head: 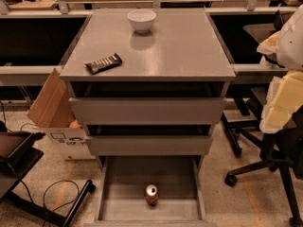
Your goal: Pick coke can from bottom drawer and place on counter
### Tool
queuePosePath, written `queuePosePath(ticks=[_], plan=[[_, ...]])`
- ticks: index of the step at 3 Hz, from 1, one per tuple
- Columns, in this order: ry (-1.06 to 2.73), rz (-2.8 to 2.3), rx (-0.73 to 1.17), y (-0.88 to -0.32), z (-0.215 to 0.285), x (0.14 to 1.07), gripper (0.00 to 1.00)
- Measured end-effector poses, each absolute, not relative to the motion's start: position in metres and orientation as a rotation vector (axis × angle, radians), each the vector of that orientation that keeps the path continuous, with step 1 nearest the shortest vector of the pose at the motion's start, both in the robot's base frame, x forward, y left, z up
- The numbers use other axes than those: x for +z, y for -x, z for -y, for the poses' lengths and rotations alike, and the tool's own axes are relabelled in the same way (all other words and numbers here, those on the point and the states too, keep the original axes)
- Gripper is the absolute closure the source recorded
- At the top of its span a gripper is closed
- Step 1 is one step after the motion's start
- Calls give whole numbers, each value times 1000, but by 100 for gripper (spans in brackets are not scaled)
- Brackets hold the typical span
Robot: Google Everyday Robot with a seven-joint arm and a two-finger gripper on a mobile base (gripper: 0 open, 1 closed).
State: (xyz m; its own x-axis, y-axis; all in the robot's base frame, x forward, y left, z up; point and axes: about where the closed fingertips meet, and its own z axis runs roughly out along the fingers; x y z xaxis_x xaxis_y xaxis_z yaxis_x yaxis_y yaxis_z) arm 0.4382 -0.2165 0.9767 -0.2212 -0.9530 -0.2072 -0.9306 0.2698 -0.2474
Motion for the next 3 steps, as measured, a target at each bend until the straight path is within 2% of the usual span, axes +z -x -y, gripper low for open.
queuePosePath(ticks=[2,3], plan=[[1697,-2179,-82,-438,215,972,0],[1670,-2072,56,-427,209,921,0]])
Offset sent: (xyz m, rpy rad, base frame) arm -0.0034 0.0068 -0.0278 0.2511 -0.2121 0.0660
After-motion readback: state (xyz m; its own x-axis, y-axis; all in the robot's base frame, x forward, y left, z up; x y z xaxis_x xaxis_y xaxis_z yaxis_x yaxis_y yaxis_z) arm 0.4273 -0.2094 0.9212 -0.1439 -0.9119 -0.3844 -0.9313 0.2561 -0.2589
